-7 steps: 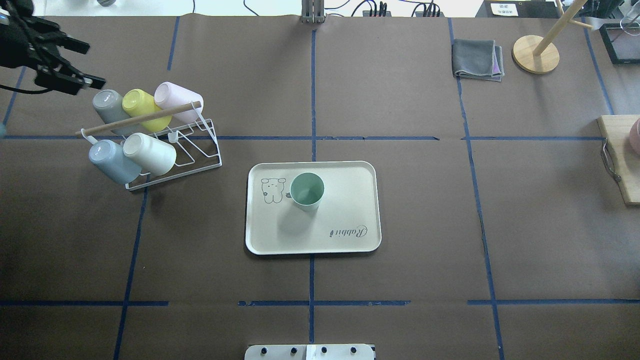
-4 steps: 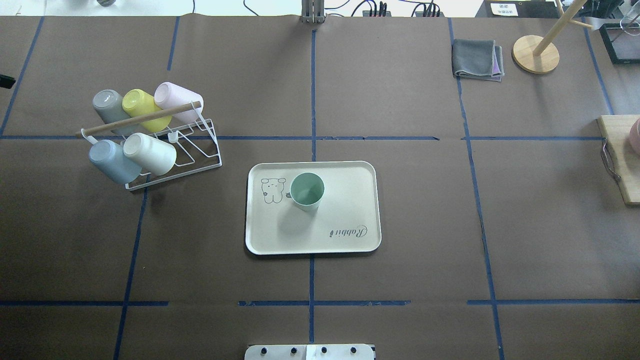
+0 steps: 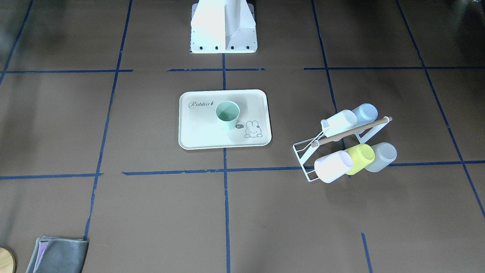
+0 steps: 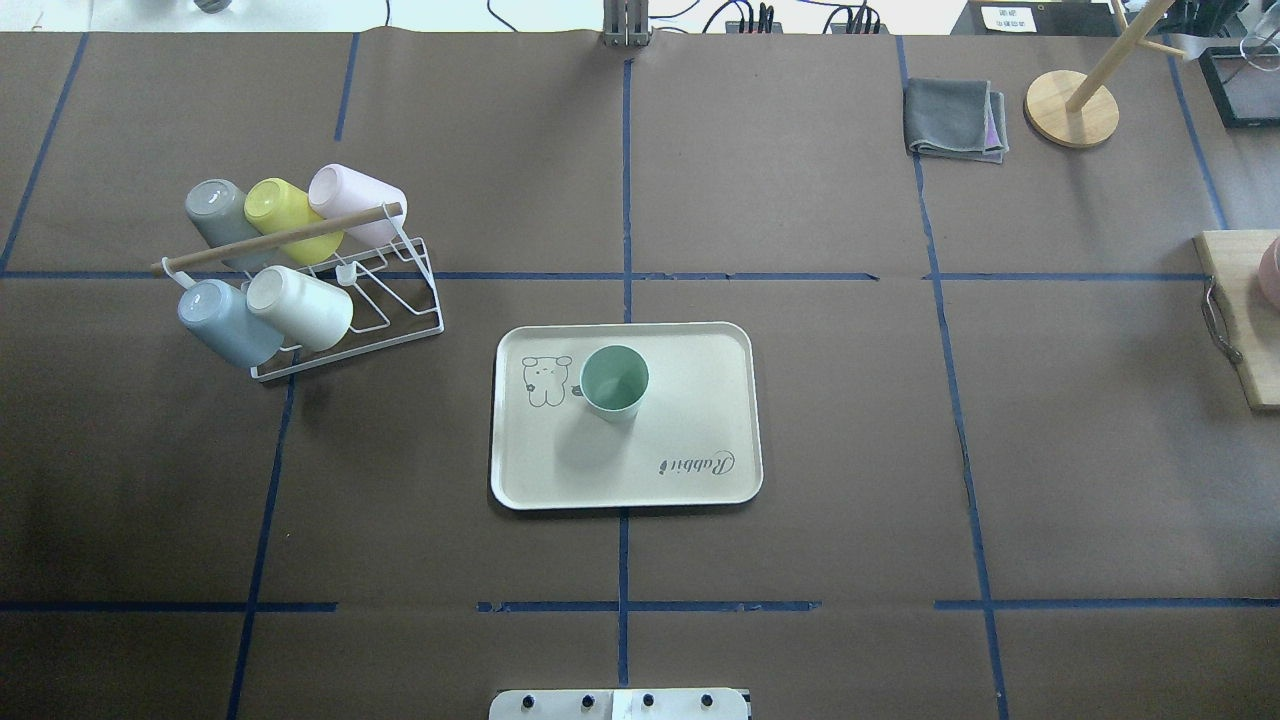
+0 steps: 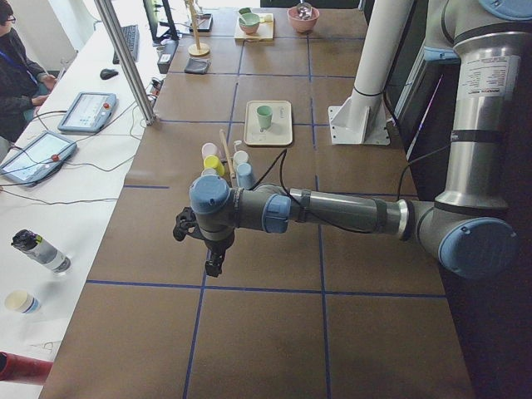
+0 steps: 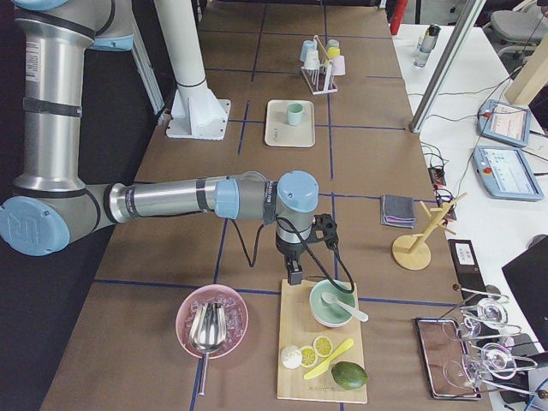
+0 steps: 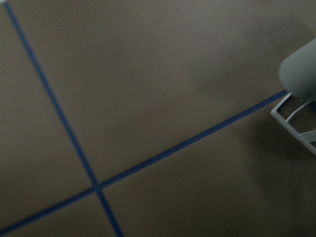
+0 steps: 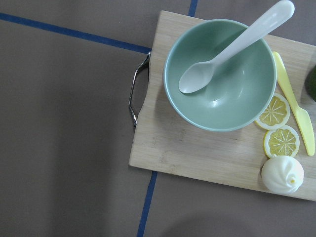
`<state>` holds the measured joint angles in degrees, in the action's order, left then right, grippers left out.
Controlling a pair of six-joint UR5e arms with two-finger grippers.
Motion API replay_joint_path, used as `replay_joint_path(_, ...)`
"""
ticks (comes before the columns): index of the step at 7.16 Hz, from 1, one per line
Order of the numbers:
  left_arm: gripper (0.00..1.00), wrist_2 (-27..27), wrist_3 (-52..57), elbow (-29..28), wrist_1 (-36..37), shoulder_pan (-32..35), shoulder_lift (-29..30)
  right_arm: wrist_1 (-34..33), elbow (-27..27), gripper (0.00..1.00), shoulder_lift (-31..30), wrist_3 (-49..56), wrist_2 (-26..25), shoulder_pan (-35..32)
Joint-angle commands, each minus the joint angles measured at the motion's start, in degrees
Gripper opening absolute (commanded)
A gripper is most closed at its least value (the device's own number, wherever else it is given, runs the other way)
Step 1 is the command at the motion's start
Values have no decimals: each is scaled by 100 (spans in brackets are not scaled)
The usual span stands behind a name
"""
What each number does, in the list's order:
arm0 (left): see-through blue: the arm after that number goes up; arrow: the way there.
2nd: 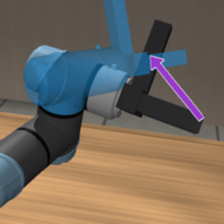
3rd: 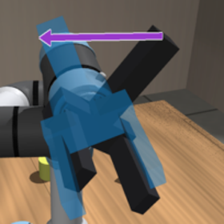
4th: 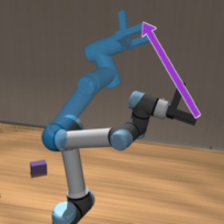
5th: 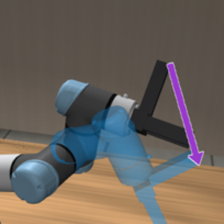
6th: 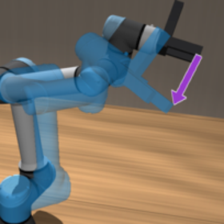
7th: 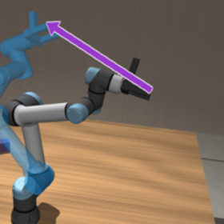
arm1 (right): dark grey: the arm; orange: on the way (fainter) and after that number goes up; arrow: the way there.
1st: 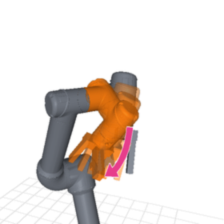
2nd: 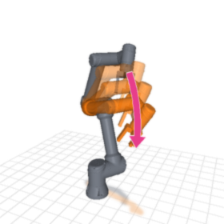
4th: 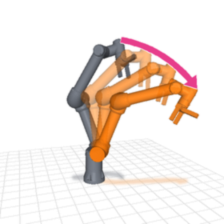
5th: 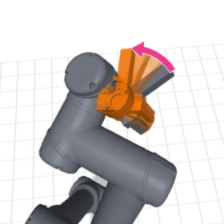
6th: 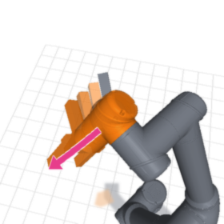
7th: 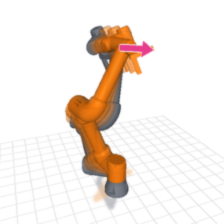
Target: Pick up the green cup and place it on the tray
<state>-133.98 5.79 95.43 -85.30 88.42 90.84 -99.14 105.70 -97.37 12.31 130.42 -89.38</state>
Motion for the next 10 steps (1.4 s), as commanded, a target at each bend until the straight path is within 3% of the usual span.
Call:
replay_joint_path(1,100,302,18,-41,471,70,-75,-9,-14,100,-10,-10,-8,0)
replay_joint_path(3,100,302,-43,-42,75,88,-207,-35,-32,100,-19,-80,-8,0)
replay_joint_path(10,100,460,-17,-138,83,52,-225,0,-32,100,-81,-264,19,0)
